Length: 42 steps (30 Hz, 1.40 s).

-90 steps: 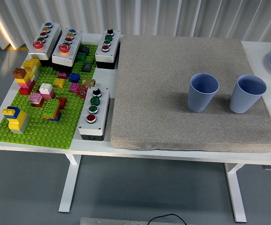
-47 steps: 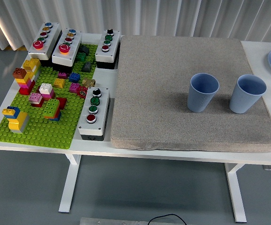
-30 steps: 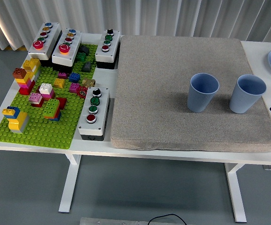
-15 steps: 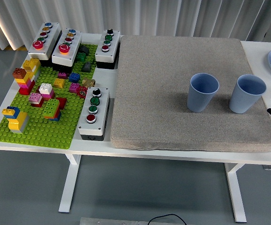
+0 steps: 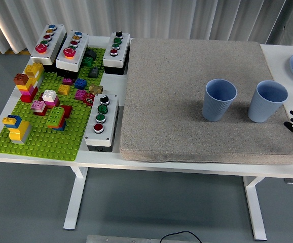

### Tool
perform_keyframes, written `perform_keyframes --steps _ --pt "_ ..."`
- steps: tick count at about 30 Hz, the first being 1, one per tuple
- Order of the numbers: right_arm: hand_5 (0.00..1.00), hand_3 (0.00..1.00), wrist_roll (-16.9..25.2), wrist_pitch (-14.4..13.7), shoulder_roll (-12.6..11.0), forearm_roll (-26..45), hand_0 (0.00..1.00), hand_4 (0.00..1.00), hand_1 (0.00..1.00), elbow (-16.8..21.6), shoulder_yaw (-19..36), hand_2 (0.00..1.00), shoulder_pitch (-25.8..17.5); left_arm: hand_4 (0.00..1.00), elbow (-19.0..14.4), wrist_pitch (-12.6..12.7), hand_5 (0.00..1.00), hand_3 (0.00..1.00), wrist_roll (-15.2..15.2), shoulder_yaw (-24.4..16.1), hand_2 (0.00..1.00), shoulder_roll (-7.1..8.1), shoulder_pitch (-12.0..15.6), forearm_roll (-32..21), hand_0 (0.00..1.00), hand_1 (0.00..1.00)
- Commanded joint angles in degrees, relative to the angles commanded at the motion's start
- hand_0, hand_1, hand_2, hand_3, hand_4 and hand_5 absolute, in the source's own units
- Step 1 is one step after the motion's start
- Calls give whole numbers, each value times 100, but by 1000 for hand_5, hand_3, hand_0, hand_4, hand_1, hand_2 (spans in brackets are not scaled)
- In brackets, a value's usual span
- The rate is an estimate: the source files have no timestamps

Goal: Pick cup pour cup place

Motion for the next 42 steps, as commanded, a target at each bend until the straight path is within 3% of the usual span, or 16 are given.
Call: perform_keyframes --steps 18,42 --pt "253 948 139 -91 236 -119 922 830 881 -335 -132 951 310 512 0 -6 939 679 -3 88 823 -16 -12 -71 730 782" --pt "236 957 188 -62 226 -176 925 829 886 -664 -326 962 597 506 0 -17 945 678 -22 230 822 -13 -1 -183 730 780"
